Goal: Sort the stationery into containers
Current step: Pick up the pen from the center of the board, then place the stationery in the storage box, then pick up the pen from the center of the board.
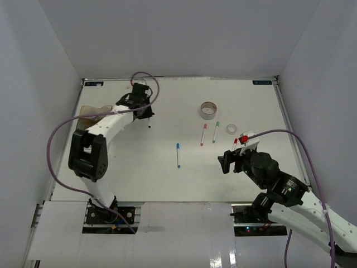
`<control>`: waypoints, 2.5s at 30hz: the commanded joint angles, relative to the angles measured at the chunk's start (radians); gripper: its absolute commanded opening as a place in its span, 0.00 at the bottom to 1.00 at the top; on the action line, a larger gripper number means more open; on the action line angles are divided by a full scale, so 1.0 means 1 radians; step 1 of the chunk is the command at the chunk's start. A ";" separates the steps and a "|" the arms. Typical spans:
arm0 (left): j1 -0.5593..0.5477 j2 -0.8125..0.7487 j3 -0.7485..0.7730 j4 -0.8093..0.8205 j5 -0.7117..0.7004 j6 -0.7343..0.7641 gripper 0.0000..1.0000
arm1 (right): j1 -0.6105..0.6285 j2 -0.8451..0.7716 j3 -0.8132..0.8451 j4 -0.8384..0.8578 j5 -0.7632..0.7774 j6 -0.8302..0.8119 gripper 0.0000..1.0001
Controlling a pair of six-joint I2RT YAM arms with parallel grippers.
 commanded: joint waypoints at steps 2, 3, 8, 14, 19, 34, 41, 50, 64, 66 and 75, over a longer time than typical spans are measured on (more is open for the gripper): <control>0.160 -0.285 -0.145 0.013 -0.069 -0.188 0.00 | -0.001 -0.026 -0.005 0.018 -0.019 -0.007 0.90; 0.204 -0.320 -0.199 0.004 -0.081 -0.208 0.00 | -0.002 -0.028 -0.005 0.020 -0.022 -0.007 0.90; 0.379 -0.460 -0.285 -0.064 -0.127 -0.319 0.00 | -0.002 -0.032 -0.008 0.029 -0.045 -0.010 0.90; 0.606 -0.456 -0.307 -0.068 -0.011 -0.429 0.00 | -0.002 -0.061 -0.016 0.029 -0.059 -0.002 0.90; 0.703 -0.362 -0.265 -0.067 0.063 -0.572 0.00 | -0.002 -0.071 -0.022 0.027 -0.059 0.001 0.90; 0.715 -0.246 -0.202 -0.070 -0.100 -0.756 0.02 | -0.002 -0.061 -0.027 0.029 -0.061 0.004 0.90; 0.718 -0.186 -0.195 -0.068 -0.112 -0.793 0.08 | -0.002 -0.063 -0.028 0.027 -0.061 0.006 0.90; 0.720 -0.178 -0.176 -0.048 -0.093 -0.781 0.45 | -0.002 -0.066 -0.036 0.027 -0.061 0.013 0.90; 0.628 -0.365 -0.184 -0.021 0.025 -0.471 0.78 | -0.001 -0.055 -0.036 0.029 -0.050 0.013 0.90; 0.570 -0.411 -0.181 -0.016 0.025 -0.337 0.81 | -0.001 -0.048 -0.036 0.030 -0.049 0.015 0.90; 0.105 -0.484 -0.248 -0.054 0.120 -0.169 0.83 | -0.002 -0.032 -0.036 0.033 -0.029 0.019 0.90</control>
